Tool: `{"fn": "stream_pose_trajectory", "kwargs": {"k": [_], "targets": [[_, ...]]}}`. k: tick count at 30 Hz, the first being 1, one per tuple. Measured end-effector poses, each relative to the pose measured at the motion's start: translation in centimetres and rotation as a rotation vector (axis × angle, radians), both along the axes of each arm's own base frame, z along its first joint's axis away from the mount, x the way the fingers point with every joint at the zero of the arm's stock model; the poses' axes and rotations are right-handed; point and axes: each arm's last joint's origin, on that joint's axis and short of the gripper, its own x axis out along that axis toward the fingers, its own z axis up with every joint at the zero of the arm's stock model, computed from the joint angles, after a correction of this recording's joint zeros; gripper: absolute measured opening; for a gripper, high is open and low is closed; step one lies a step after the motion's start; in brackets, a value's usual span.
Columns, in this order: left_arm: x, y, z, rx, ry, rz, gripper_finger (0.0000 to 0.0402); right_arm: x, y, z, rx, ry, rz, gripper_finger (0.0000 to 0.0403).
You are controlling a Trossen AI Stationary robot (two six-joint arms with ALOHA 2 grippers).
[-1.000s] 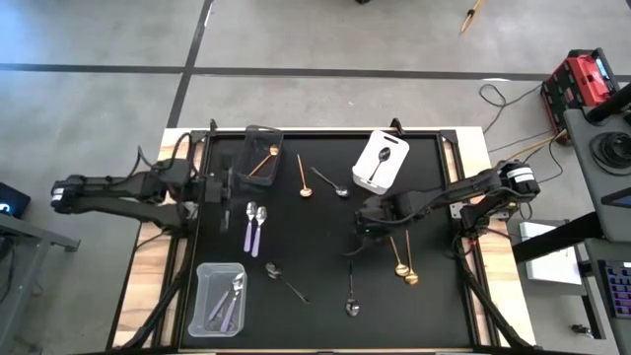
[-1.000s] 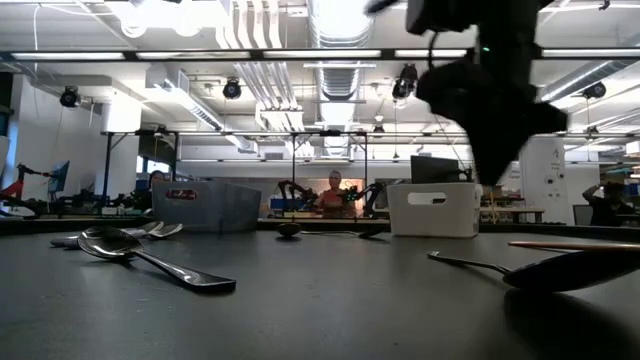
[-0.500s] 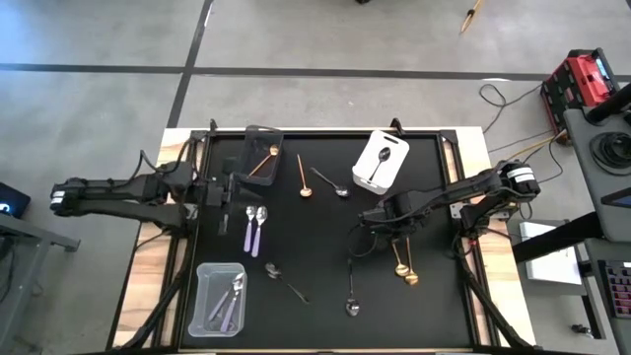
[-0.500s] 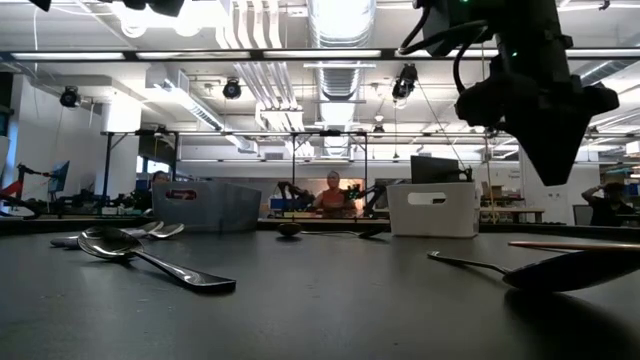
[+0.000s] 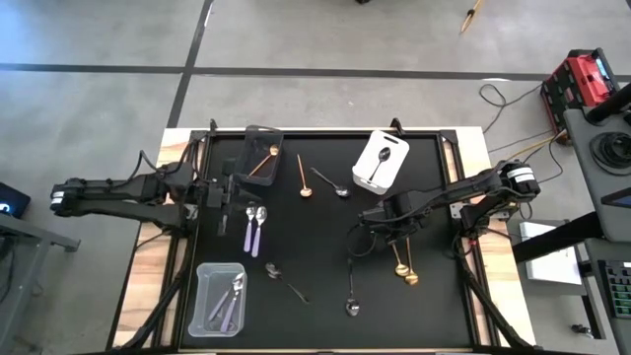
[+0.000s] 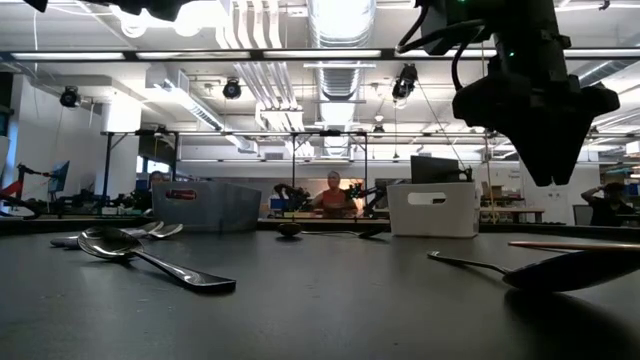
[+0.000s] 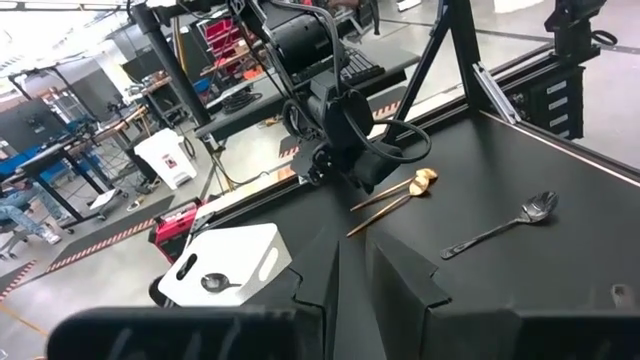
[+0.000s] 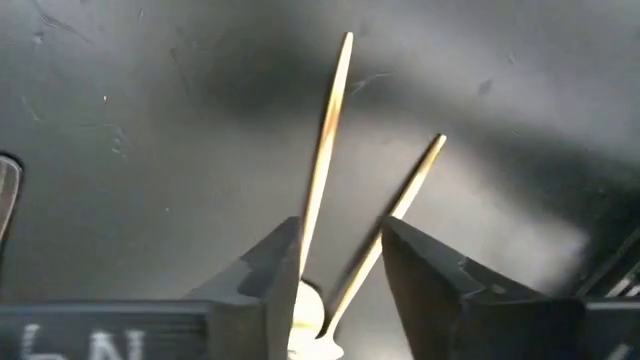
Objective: Sort silverware by color (type)
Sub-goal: Put the gold spoon into the black bin
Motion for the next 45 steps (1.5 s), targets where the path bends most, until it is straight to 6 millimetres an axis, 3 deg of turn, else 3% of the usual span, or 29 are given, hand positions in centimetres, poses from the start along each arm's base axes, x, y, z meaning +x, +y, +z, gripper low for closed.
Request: {"fn": "stream_pose_trajectory", "kwargs": {"k": [8,22,29,40,45], "targets": [[0.0,0.0,0.1,-0.001,-0.003,0.000,0.0038,0.2,0.2,-1.5,-0.019,0.002,0.016,0.0184],[0.2,0.0,0.3,0.002,-0.031,0.001,0.0038,0.8,0.8,-6.1,-0.019,0.028,0.091,0.0168],[0.4,0.0,0.4,0.003,-0.042,0.001,0.0038,1.3,0.9,-7.3,-0.019,0.052,0.093,0.0134],[0.4,0.0,0.3,0.003,-0.038,0.001,0.0038,1.7,1.0,-7.4,-0.034,0.004,0.078,0.0025],[0.7,0.0,0.2,-0.001,-0.027,0.001,0.0038,2.0,1.0,-6.8,-0.047,-0.029,0.067,0.0016]]}}
